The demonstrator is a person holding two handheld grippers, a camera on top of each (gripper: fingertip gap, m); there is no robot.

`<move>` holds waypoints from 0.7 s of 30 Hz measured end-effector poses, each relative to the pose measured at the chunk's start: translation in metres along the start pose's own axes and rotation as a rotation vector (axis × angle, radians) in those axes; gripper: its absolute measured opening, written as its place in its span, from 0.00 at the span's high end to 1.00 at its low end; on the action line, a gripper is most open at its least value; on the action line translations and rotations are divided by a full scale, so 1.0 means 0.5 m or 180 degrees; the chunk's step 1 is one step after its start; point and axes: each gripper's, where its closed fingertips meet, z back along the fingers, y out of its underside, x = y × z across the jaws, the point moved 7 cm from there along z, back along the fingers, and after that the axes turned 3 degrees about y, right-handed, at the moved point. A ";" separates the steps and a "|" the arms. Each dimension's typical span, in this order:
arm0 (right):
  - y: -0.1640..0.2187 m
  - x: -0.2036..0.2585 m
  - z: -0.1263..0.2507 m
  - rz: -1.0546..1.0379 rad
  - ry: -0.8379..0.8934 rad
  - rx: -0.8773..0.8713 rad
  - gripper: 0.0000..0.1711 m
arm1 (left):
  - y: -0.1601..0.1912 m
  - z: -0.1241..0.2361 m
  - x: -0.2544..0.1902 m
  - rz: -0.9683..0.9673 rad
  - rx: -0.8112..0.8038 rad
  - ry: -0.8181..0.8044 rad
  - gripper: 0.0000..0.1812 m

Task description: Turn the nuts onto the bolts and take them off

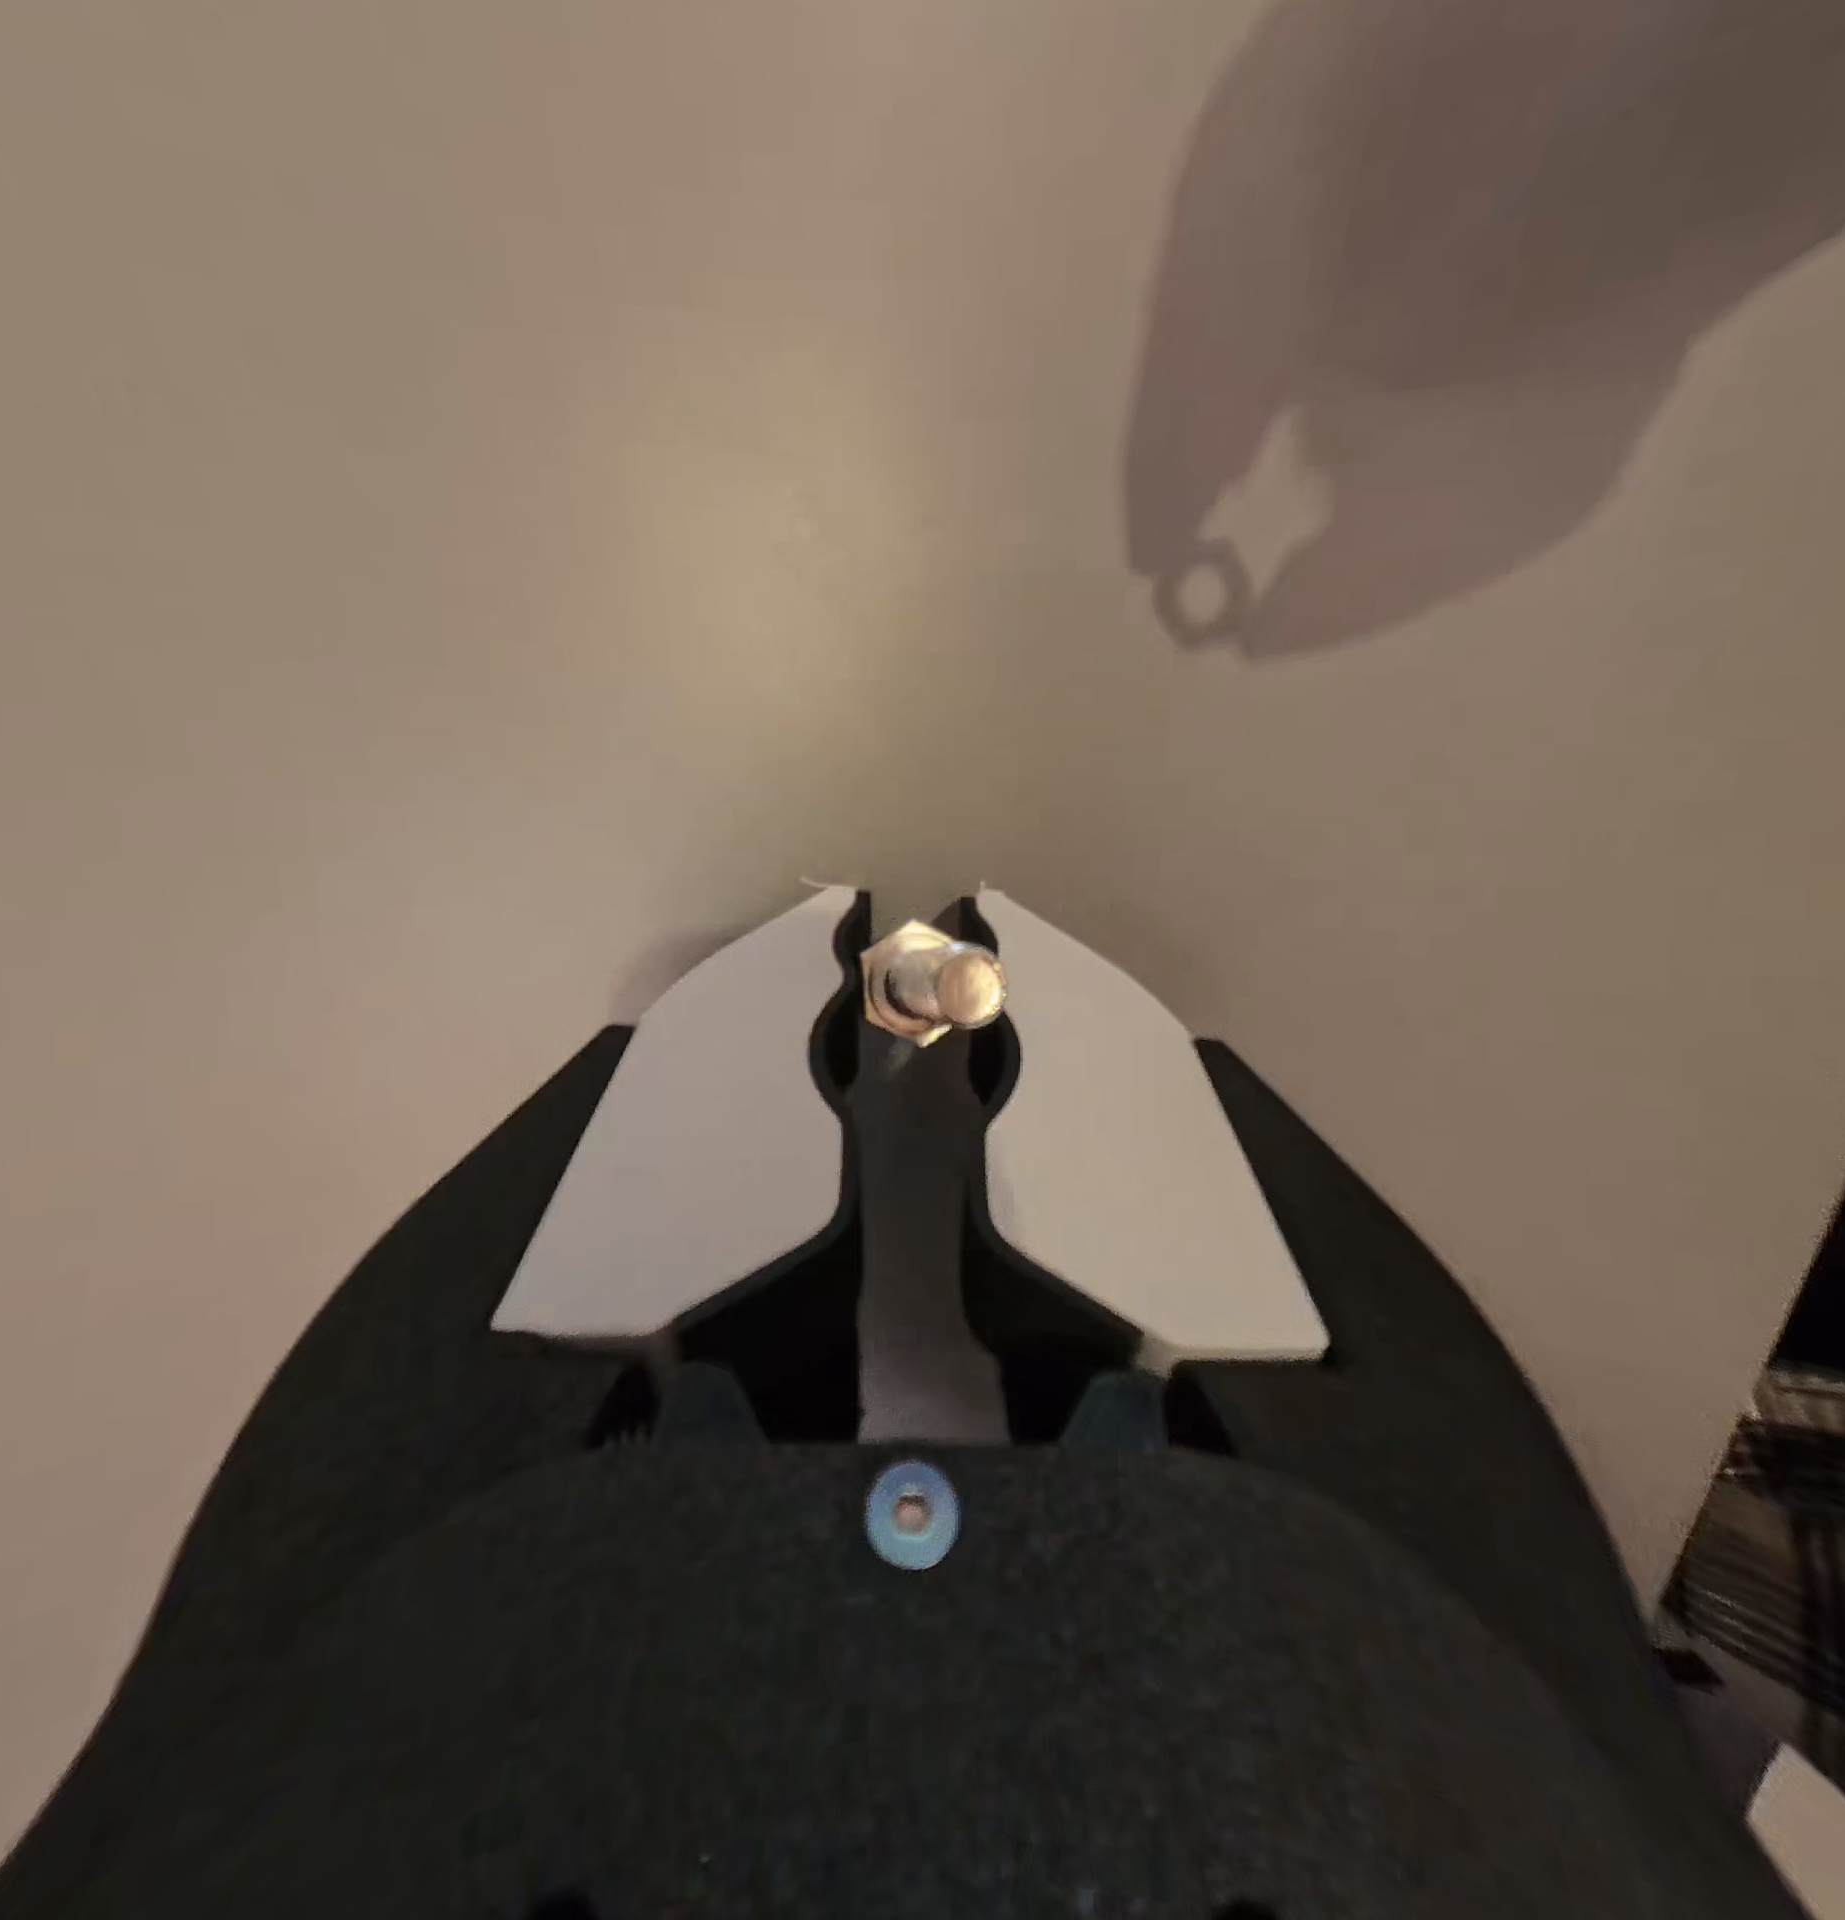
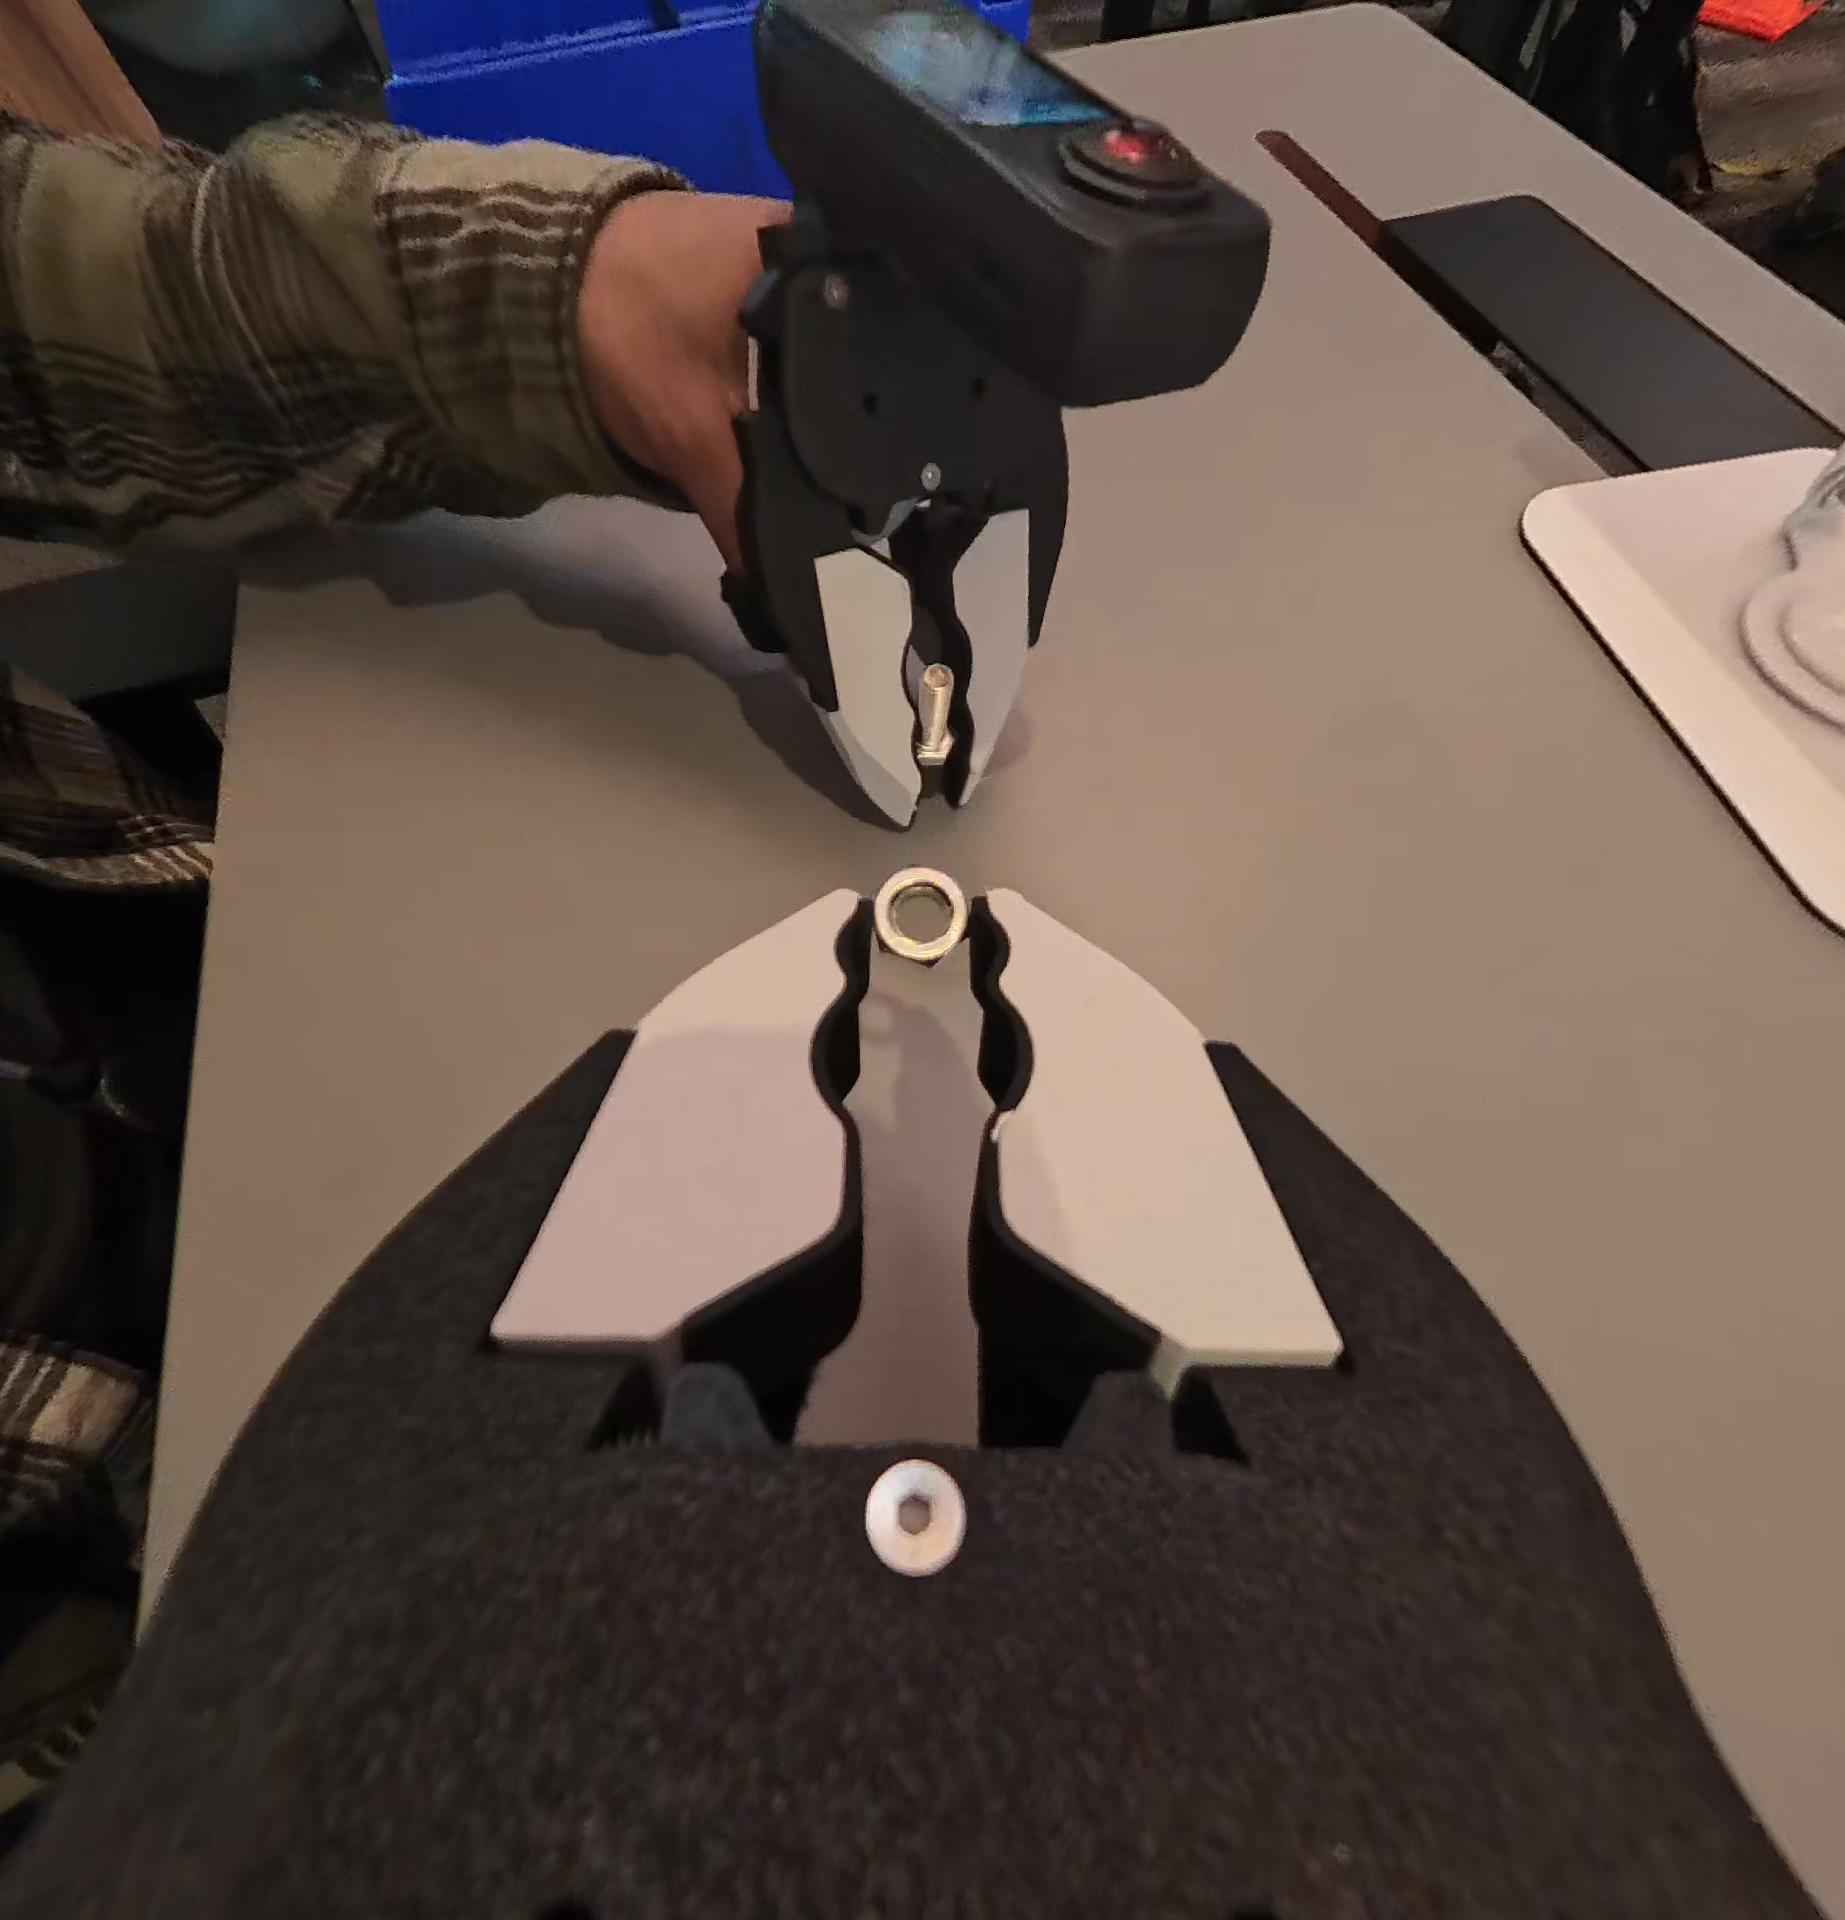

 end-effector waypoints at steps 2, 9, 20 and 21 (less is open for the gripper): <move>0.014 -0.008 0.002 -0.0055 0.0009 -0.0057 0.90 | -0.007 -0.003 0.004 0.0002 0.0019 0.0000 0.91; 0.036 -0.016 0.006 -0.0086 -0.0041 -0.0145 0.90 | -0.008 0.001 0.009 0.0161 0.0170 0.0094 0.91; 0.058 -0.012 0.025 -0.0129 0.0031 -0.0257 0.90 | 0.000 0.009 0.014 0.0137 0.1814 -0.0347 0.91; 0.062 -0.012 0.028 -0.0136 0.0041 -0.0266 0.90 | -0.001 0.009 0.015 0.0132 0.1889 -0.0364 0.91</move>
